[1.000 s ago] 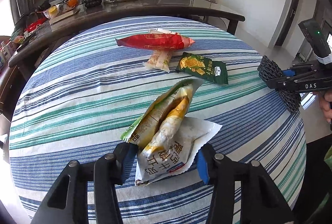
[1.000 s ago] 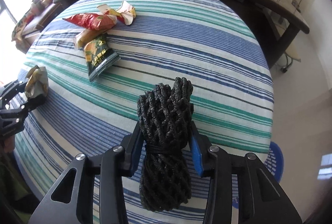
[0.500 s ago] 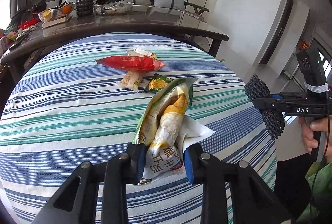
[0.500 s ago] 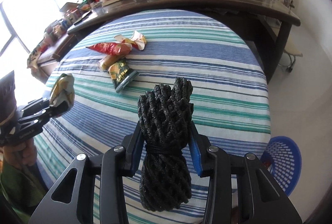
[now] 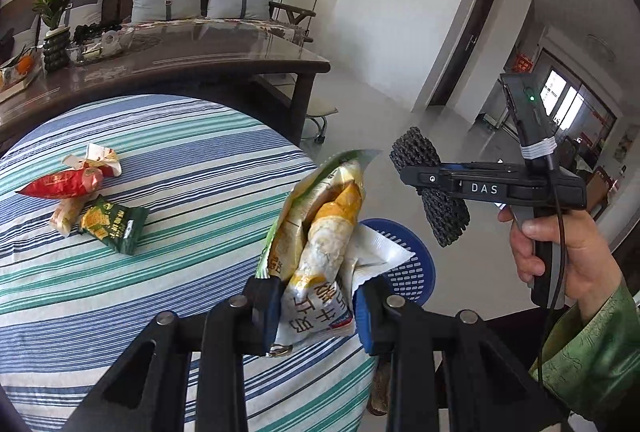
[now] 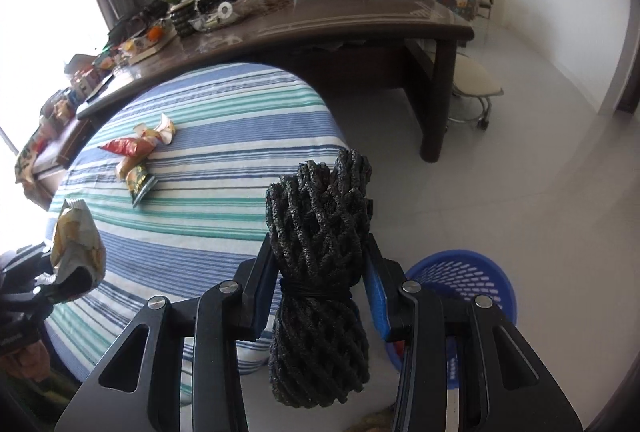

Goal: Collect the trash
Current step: 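Carry the snack bag and mesh net over the wastebasket with both tools, then open both tools to drop the snack bag and mesh net into the wastebasket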

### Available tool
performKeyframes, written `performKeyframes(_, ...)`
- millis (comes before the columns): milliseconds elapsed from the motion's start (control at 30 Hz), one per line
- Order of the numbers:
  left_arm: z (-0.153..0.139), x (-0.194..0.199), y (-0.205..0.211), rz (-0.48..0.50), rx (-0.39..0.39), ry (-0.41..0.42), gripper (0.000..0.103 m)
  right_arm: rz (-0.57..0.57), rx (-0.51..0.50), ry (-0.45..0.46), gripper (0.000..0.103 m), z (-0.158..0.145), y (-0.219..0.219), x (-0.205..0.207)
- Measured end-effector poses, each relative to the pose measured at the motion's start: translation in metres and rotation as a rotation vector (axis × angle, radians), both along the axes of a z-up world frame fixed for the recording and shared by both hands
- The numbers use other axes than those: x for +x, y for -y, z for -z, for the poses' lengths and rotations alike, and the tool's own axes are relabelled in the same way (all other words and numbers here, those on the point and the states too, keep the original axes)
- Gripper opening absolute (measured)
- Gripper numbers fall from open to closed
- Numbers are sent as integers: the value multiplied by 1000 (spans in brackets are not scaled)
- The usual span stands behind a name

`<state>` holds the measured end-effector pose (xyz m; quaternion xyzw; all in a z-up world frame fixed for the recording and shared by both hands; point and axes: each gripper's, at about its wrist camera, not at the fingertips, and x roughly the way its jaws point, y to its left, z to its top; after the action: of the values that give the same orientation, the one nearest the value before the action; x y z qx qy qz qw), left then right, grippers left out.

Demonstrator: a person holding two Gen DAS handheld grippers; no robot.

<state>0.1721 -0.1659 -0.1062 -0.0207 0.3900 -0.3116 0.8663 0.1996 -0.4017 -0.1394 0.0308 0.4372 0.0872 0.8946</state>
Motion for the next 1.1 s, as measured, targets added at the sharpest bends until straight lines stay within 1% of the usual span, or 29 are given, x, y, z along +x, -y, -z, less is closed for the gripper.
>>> performKeyframes(167,2,4,86,108,-6,-28,30,119,-23,-14,41,7,63,-3)
performKeyframes(267,11,12,133,148,-4,-48,30,180,-24,-43,41,22,99,2)
performKeyframes(367,28,22,172,173,4,-68,31,226,-28,-74,41,43,132,6)
performKeyframes(467,53,35,199,188,8,-104,31,262,-10,-95,41,65,159,5)
performKeyframes(567,78,47,220,194,8,-139,31,301,44,-114,41,82,185,3)
performKeyframes(700,108,58,245,209,24,-181,31,336,94,-139,41,94,208,7)
performKeyframes(767,121,67,257,209,47,-199,31,353,127,-155,42,101,217,8)
performKeyframes(900,141,77,276,214,79,-221,32,369,161,-168,43,106,227,9)
performKeyframes(1000,155,83,290,233,109,-232,36,369,187,-181,48,110,232,10)
performKeyframes(1033,160,85,295,235,124,-235,43,372,191,-182,54,111,233,9)
performKeyframes(1067,165,86,294,231,135,-237,55,380,193,-182,66,112,235,9)
performKeyframes(1100,168,87,294,220,140,-236,59,392,195,-176,70,111,238,7)
